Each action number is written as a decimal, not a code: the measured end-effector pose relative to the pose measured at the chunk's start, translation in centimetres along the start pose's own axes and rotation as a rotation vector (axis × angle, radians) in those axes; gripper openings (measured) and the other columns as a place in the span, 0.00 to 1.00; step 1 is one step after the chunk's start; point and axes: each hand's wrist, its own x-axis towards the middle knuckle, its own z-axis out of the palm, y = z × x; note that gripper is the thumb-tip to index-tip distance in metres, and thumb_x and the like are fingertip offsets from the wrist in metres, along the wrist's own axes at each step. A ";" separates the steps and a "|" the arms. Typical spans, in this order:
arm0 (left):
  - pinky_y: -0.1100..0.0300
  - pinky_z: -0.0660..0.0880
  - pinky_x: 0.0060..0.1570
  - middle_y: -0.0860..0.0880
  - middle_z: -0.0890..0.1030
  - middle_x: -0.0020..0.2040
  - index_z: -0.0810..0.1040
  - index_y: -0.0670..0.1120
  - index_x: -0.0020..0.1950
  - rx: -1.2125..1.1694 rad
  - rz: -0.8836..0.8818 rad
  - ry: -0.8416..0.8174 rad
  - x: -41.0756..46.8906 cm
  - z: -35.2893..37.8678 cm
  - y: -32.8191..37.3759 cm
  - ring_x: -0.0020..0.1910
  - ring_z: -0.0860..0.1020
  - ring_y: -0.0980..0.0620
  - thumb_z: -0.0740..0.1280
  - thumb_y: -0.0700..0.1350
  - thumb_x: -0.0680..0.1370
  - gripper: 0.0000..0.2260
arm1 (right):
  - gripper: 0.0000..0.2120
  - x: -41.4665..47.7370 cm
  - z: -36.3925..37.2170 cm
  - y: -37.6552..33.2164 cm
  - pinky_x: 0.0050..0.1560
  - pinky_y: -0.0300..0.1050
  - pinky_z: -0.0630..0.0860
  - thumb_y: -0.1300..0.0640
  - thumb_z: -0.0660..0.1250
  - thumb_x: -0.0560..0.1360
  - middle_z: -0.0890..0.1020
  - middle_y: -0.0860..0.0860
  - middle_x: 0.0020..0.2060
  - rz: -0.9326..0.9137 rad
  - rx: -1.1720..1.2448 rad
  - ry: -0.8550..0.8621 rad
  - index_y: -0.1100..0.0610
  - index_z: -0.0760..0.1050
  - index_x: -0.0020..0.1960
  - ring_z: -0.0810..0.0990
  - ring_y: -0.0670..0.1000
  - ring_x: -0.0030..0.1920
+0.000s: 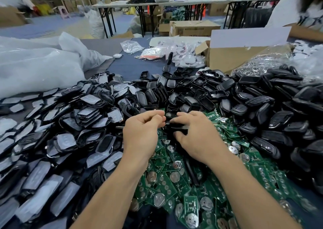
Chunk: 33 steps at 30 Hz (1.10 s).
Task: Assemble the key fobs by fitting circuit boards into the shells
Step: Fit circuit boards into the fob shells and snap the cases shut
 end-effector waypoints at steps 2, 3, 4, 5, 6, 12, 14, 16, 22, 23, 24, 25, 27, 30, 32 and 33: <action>0.48 0.83 0.55 0.58 0.88 0.44 0.88 0.58 0.46 0.050 0.002 -0.007 0.1 0.0 -0.2 0.46 0.87 0.51 0.72 0.42 0.79 0.11 | 0.10 0.0 0.1 0.0 0.61 0.38 0.72 0.56 0.73 0.76 0.83 0.46 0.55 0.028 0.059 0.082 0.45 0.87 0.54 0.79 0.47 0.57; 0.53 0.82 0.54 0.60 0.88 0.45 0.88 0.59 0.47 0.063 0.021 0.001 0.1 0.0 -0.3 0.47 0.87 0.56 0.73 0.43 0.78 0.10 | 0.07 0.0 0.0 0.0 0.55 0.41 0.77 0.56 0.73 0.76 0.85 0.45 0.49 0.053 0.114 0.143 0.46 0.88 0.50 0.82 0.47 0.50; 0.59 0.80 0.54 0.63 0.87 0.46 0.87 0.60 0.49 0.075 0.049 0.005 0.1 -0.2 -0.3 0.48 0.85 0.62 0.74 0.44 0.77 0.10 | 0.07 0.0 -0.2 0.0 0.46 0.42 0.78 0.55 0.72 0.76 0.86 0.43 0.41 0.073 0.181 0.203 0.45 0.88 0.47 0.82 0.45 0.42; 0.63 0.78 0.54 0.64 0.87 0.48 0.87 0.61 0.52 0.084 0.072 -0.003 0.2 -0.2 -0.4 0.49 0.84 0.66 0.75 0.45 0.76 0.11 | 0.07 -0.1 -0.4 0.1 0.38 0.40 0.77 0.54 0.72 0.75 0.86 0.42 0.35 0.082 0.260 0.253 0.43 0.87 0.45 0.81 0.44 0.35; 0.64 0.78 0.54 0.65 0.87 0.49 0.86 0.61 0.55 0.078 0.081 -0.024 0.2 -0.2 -0.5 0.51 0.84 0.66 0.76 0.46 0.76 0.11 | 0.08 -0.3 -0.5 -0.2 0.33 0.39 0.75 0.53 0.72 0.75 0.85 0.41 0.31 0.086 0.345 0.282 0.41 0.87 0.42 0.80 0.44 0.32; 0.56 0.83 0.53 0.54 0.89 0.50 0.85 0.54 0.57 -0.131 0.028 -0.070 0.2 0.2 -0.2 0.52 0.87 0.56 0.76 0.40 0.78 0.12 | 0.12 -1.7 -0.2 -2.5 0.42 0.35 0.82 0.57 0.74 0.75 0.87 0.35 0.39 -0.060 0.558 0.154 0.39 0.87 0.49 0.86 0.39 0.42; 0.61 0.83 0.51 0.52 0.89 0.49 0.86 0.52 0.57 -0.203 0.020 -0.032 0.8 -0.4 0.4 0.51 0.87 0.56 0.75 0.37 0.78 0.12 | 0.10 -1.7 -0.2 -2.4 0.43 0.27 0.78 0.58 0.75 0.74 0.87 0.34 0.40 -0.033 0.571 0.173 0.43 0.88 0.50 0.85 0.34 0.43; 0.62 0.83 0.50 0.50 0.89 0.49 0.86 0.48 0.58 -0.305 -0.002 0.037 1.3 -1.3 1.0 0.50 0.87 0.55 0.73 0.36 0.78 0.11 | 0.05 -1.8 -0.3 -2.3 0.33 0.29 0.76 0.54 0.75 0.74 0.85 0.38 0.32 -0.009 0.436 0.136 0.45 0.87 0.42 0.82 0.37 0.32; 0.62 0.83 0.44 0.44 0.88 0.47 0.86 0.43 0.55 -0.461 -0.093 0.109 1.6 -2.4 1.8 0.47 0.86 0.48 0.70 0.38 0.81 0.06 | 0.11 -2.1 -0.5 -3.3 0.36 0.42 0.74 0.37 0.75 0.72 0.78 0.40 0.34 0.046 -0.106 -0.205 0.39 0.82 0.51 0.78 0.43 0.36; 0.61 0.83 0.44 0.44 0.88 0.47 0.86 0.44 0.54 -0.441 -0.087 0.101 1.5 -2.3 1.7 0.48 0.86 0.48 0.71 0.38 0.80 0.05 | 0.10 -2.1 -0.7 -3.4 0.41 0.44 0.78 0.38 0.75 0.73 0.78 0.40 0.37 0.062 -0.112 -0.200 0.39 0.82 0.52 0.79 0.44 0.39; 0.61 0.83 0.45 0.44 0.88 0.47 0.86 0.44 0.53 -0.424 -0.081 0.085 1.4 -2.1 1.7 0.48 0.85 0.48 0.72 0.38 0.80 0.05 | 0.09 -2.2 -0.9 -3.4 0.45 0.46 0.80 0.39 0.74 0.73 0.79 0.40 0.39 0.080 -0.121 -0.190 0.40 0.81 0.51 0.80 0.46 0.41; 0.61 0.82 0.45 0.44 0.88 0.47 0.86 0.44 0.54 -0.417 -0.081 0.068 1.2 -2.0 1.7 0.48 0.86 0.48 0.72 0.38 0.80 0.05 | 0.09 -2.3 -1.0 -3.4 0.48 0.48 0.80 0.39 0.74 0.74 0.79 0.40 0.40 0.095 -0.141 -0.182 0.41 0.80 0.50 0.80 0.47 0.43; 0.61 0.82 0.44 0.43 0.88 0.49 0.86 0.42 0.56 -0.427 -0.094 0.021 1.1 -1.9 1.7 0.48 0.86 0.48 0.70 0.37 0.81 0.07 | 0.08 -2.5 -1.3 -3.3 0.48 0.49 0.79 0.41 0.73 0.75 0.79 0.41 0.42 0.106 -0.190 -0.190 0.43 0.78 0.49 0.80 0.50 0.44; 0.58 0.84 0.47 0.42 0.88 0.51 0.85 0.43 0.58 -0.419 -0.115 -0.064 0.9 -2.1 1.7 0.51 0.87 0.46 0.67 0.36 0.82 0.08 | 0.07 -2.6 -1.5 -3.2 0.45 0.50 0.78 0.47 0.72 0.77 0.78 0.43 0.41 0.085 -0.225 -0.252 0.44 0.74 0.48 0.78 0.50 0.43; 0.57 0.85 0.50 0.43 0.88 0.52 0.84 0.44 0.59 -0.386 -0.107 -0.091 1.1 -2.2 1.5 0.53 0.87 0.46 0.67 0.35 0.82 0.09 | 0.07 -2.6 -1.3 -3.0 0.41 0.49 0.77 0.51 0.71 0.78 0.78 0.45 0.39 0.085 -0.220 -0.265 0.46 0.72 0.46 0.78 0.50 0.40; 0.56 0.85 0.51 0.43 0.88 0.52 0.84 0.45 0.59 -0.371 -0.103 -0.107 1.1 -2.2 1.4 0.54 0.87 0.46 0.66 0.35 0.83 0.10 | 0.08 -2.5 -1.3 -2.9 0.39 0.48 0.76 0.52 0.71 0.78 0.78 0.46 0.38 0.086 -0.195 -0.274 0.46 0.72 0.45 0.78 0.49 0.39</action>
